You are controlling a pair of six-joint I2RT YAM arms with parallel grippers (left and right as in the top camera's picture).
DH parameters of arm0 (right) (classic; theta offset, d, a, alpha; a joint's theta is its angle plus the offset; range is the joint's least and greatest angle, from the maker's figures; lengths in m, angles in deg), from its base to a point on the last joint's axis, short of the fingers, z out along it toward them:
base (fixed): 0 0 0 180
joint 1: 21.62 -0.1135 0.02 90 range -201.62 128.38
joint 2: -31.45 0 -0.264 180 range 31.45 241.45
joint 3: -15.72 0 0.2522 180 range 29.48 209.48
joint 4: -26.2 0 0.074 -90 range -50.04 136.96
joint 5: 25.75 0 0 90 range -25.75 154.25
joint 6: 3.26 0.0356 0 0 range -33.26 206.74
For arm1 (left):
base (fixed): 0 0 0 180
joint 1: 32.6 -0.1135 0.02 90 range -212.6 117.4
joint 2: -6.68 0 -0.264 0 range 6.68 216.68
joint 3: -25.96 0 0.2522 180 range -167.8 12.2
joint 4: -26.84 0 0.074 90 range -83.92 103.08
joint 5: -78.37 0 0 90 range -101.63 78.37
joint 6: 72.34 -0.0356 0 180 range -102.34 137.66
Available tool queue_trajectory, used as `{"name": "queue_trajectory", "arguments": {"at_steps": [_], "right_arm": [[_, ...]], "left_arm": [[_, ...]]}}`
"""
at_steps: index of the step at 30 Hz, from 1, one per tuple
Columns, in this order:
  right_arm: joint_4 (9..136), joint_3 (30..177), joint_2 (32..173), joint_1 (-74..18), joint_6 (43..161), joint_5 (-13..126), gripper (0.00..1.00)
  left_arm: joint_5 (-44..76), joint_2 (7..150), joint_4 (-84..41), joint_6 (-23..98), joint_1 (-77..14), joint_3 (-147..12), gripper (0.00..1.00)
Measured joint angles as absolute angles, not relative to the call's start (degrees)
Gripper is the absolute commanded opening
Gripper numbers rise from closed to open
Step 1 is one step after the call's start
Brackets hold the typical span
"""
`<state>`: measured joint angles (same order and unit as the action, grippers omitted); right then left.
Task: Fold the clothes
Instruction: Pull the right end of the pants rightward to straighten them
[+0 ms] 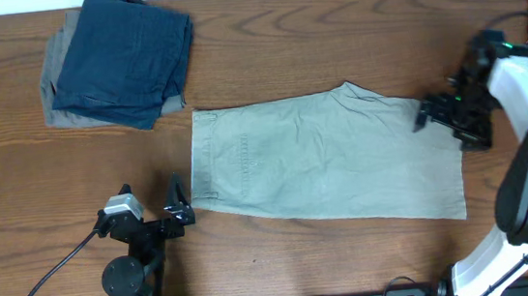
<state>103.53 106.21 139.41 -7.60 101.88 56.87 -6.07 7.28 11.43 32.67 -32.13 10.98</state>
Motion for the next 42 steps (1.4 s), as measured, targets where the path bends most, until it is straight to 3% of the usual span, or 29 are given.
{"name": "queue_trajectory", "arguments": {"at_steps": [8, 18, 20, 23, 25, 31, 35, 42], "right_arm": [[98.2, 103.9, 139.4, 3.6, 98.6, 57.5, 0.99], [86.2, 94.5, 138.7, 4.8, 92.1, 51.7, 0.94], [85.2, 93.7, 138.2, 4.8, 91.6, 51.4, 0.86], [83.8, 92.6, 137.8, 4.8, 90.4, 50.7, 0.54], [83.3, 92.0, 137.8, 4.8, 90.3, 49.9, 0.41], [82.8, 90.7, 137.8, 4.7, 89.9, 46.8, 0.25], [82.2, 90.3, 137.9, 3.8, 89.8, 45.7, 0.01], [78.8, 89.7, 137.9, 2.5, 90.3, 44.6, 0.01]], "left_arm": [[-6.1, 7.3, 11.4, 32.7, -32.1, 11.0, 0.98], [-6.1, 7.3, 11.4, 32.7, -32.1, 11.0, 0.98], [-6.1, 7.3, 11.4, 32.7, -32.1, 11.0, 0.98], [-6.1, 7.3, 11.4, 32.7, -32.1, 11.0, 0.98], [-6.1, 7.3, 11.4, 32.7, -32.1, 11.0, 0.98], [-6.1, 7.3, 11.4, 32.7, -32.1, 11.0, 0.98], [-6.1, 7.3, 11.4, 32.7, -32.1, 11.0, 0.98], [-6.1, 7.3, 11.4, 32.7, -32.1, 11.0, 0.98]]}}
